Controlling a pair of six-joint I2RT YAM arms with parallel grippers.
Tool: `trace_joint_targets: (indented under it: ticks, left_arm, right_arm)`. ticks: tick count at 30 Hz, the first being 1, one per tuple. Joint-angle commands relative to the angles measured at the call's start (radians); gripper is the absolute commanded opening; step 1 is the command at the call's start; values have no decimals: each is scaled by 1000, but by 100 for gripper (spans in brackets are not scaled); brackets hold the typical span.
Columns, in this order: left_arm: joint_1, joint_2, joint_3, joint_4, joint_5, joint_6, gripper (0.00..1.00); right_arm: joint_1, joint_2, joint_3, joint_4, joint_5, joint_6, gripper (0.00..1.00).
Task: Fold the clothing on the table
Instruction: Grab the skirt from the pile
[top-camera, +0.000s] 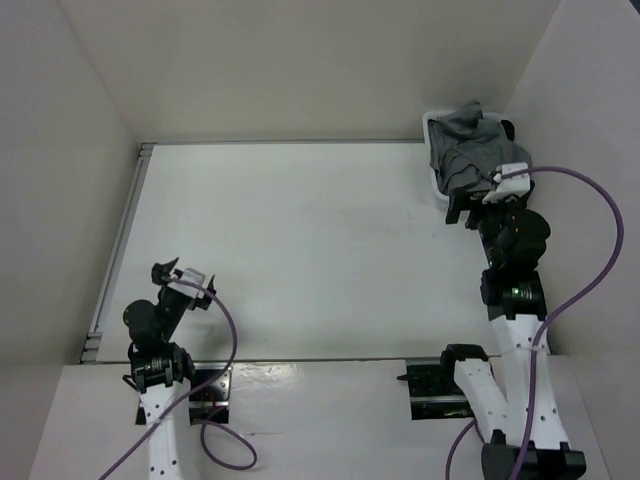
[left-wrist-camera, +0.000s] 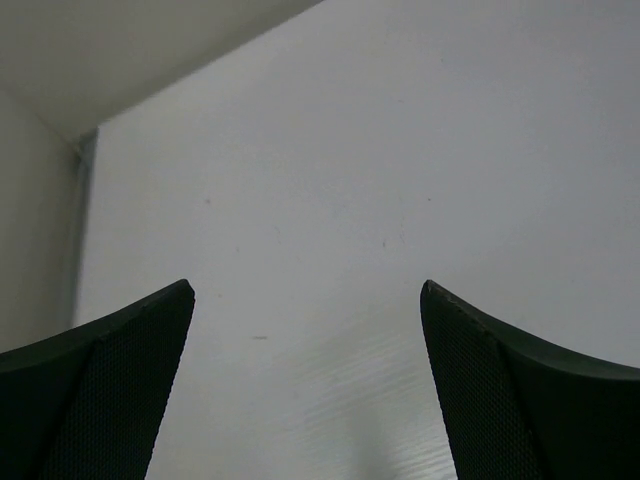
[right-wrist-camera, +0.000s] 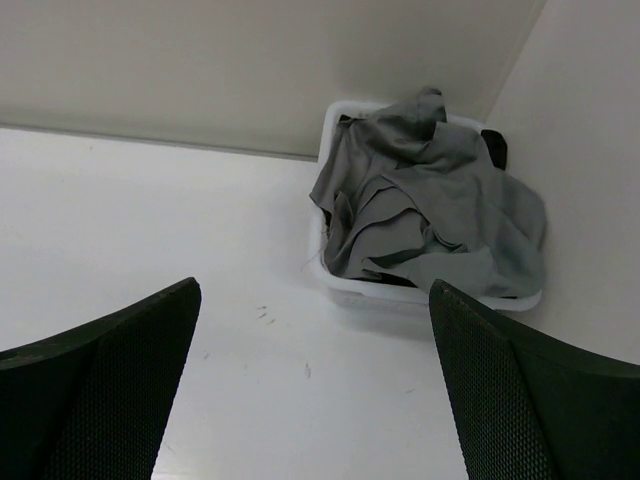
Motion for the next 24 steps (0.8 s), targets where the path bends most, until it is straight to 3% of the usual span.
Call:
trace_joint_targets:
  ticks: [1, 3, 4, 6, 9, 13, 14, 16, 18, 20, 23, 24]
  left_arm:
    - [-2, -133, 67, 116, 223, 458, 99]
    - [-2, -133, 78, 53, 274, 717, 99]
    - [-2, -133, 90, -26, 274, 972, 99]
    - [-2, -133, 70, -33, 265, 1169, 99]
    - [-2, -133, 3, 357, 253, 1088, 99]
    - [-11, -133, 79, 306, 253, 984, 99]
    - [-11, -124, 99, 348, 239, 827, 99]
    - [-11, -101, 116, 493, 184, 650, 99]
    - [-20, -47, 211, 431, 183, 544, 99]
    - [-20, 6, 285, 410, 93, 397, 99]
    - [-20, 202, 446, 445, -101, 295, 99]
    - [-20, 346, 511, 432, -170, 211, 99]
  right_arm:
    - [12, 96, 118, -37, 19, 74, 99]
    - [12, 144, 179, -48, 19, 98, 99]
    - [23, 191, 199, -69, 19, 98, 99]
    - [35, 230, 245, -79, -1, 107, 99]
    - [75, 256, 254, -79, -1, 107, 99]
    - [109, 288, 270, -43, 8, 98, 99]
    - [118, 317, 296, -43, 17, 98, 99]
    - [118, 346, 328, -43, 17, 89, 99]
    - [118, 400, 383, -56, 28, 89, 99]
    - [118, 438, 446, -66, 37, 89, 99]
    - [118, 530, 548, -112, 57, 89, 99]
    - [118, 555, 575, -126, 57, 89, 99]
